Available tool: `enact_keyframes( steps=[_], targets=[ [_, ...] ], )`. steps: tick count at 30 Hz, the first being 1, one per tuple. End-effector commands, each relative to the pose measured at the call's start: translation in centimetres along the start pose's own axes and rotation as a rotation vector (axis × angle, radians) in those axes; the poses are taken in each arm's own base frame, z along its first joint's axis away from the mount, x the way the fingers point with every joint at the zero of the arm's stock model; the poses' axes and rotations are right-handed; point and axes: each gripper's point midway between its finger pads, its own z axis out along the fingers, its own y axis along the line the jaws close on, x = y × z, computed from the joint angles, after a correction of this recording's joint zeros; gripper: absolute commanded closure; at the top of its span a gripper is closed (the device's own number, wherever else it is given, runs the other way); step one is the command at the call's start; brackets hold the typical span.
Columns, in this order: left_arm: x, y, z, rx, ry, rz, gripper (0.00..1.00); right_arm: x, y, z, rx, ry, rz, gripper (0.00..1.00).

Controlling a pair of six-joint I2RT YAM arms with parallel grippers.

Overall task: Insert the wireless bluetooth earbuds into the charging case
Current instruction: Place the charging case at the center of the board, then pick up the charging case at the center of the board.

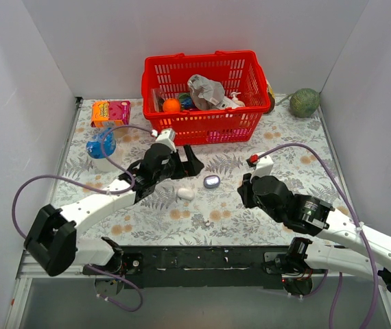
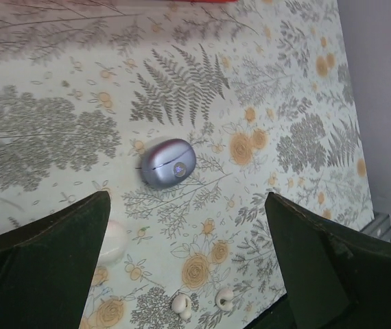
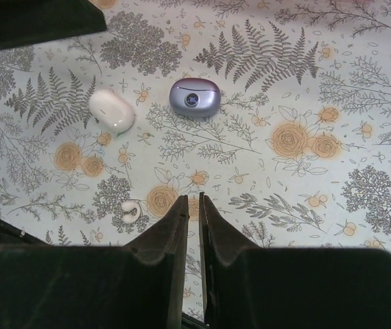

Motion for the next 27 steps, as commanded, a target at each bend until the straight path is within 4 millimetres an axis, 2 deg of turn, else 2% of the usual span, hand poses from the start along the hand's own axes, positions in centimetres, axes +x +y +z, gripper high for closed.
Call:
enact_keyframes(
  steps=[1,3,4,9,13,18,27],
  targets=[
    [0.0,4.6,-2.8,-0.167,-0.118,-0.074,0.02,-0.3,0.7,0.7,-0.032,-0.038,0.033,0.81],
    [2.1,4.3,-3.4,-0.078,-0.080,-0.028,0.02,0.1,1.0,1.0,-0.042,-0.027,0.027,0.81],
    [2.3,3.9,-3.9,-0.054,-0.075,-0.033,0.02,0.4,1.1,1.1,-0.048,-0.019,0.021,0.81],
    [5.0,6.9,-3.6,-0.212,0.084,0.005,0.02,2.2,1.5,2.0,-0.057,0.049,-0.010,0.81],
    [4.0,6.9,-3.1,-0.260,0.084,0.035,0.02,2.4,1.9,2.2,-0.066,0.068,-0.014,0.78],
    [5.0,8.5,-2.0,-0.365,0.171,0.086,0.02,2.5,2.0,2.1,-0.070,0.076,-0.016,0.78],
    [6.1,6.9,-1.0,-0.328,0.223,0.180,0.02,3.1,1.8,2.2,-0.071,0.081,-0.007,0.77]
  ],
)
